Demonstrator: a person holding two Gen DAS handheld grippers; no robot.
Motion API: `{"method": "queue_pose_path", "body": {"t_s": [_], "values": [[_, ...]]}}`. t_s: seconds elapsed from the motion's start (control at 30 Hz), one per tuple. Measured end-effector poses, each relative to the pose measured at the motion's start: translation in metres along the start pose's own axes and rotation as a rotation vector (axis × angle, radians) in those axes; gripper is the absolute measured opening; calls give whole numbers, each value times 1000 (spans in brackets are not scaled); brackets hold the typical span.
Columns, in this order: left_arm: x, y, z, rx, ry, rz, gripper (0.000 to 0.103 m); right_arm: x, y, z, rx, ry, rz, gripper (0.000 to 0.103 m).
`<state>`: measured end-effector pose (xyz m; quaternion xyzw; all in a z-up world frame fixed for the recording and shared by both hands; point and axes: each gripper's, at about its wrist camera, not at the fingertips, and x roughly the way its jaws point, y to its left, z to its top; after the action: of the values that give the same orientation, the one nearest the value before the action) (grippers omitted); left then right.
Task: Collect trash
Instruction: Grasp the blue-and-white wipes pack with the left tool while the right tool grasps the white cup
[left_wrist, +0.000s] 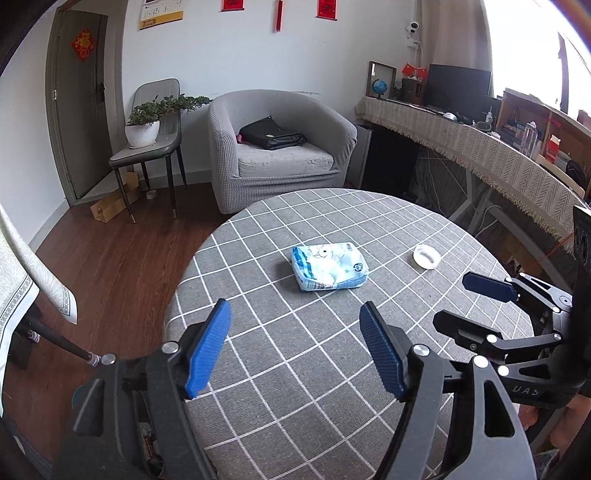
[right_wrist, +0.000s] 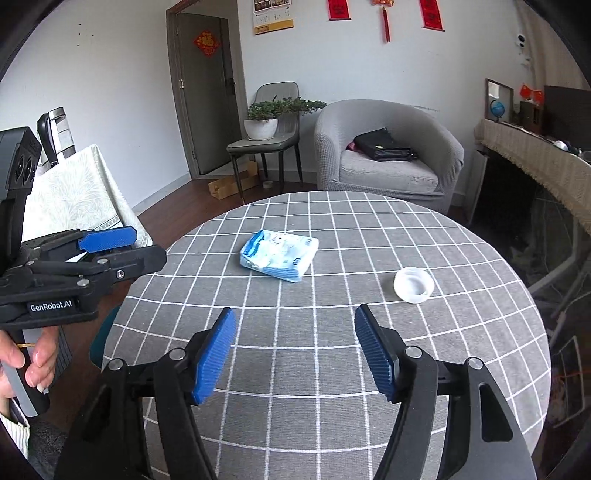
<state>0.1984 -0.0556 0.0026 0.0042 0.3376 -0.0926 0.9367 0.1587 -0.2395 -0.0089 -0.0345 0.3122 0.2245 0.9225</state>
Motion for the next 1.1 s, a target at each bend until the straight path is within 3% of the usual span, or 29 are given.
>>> {"method": "queue_pose_path", "body": {"t_s": [0.07, 0.53, 0.73, 0.83, 1.1], "values": [[11, -7, 3, 9, 15, -6, 80, -1, -13, 2, 17, -7, -23, 74], [78, -25, 20, 1, 139, -52, 91, 20, -71, 14, 102, 76, -78, 83], [108, -33, 24, 18, 210, -48, 92, 33, -85, 19, 105, 106, -77, 83], [120, -34, 29, 19, 224, -11, 92, 42, -92, 22, 111, 122, -80, 83], [141, -24, 37, -3, 244, 5, 92, 65, -100, 22, 99, 181, -80, 83]]}}
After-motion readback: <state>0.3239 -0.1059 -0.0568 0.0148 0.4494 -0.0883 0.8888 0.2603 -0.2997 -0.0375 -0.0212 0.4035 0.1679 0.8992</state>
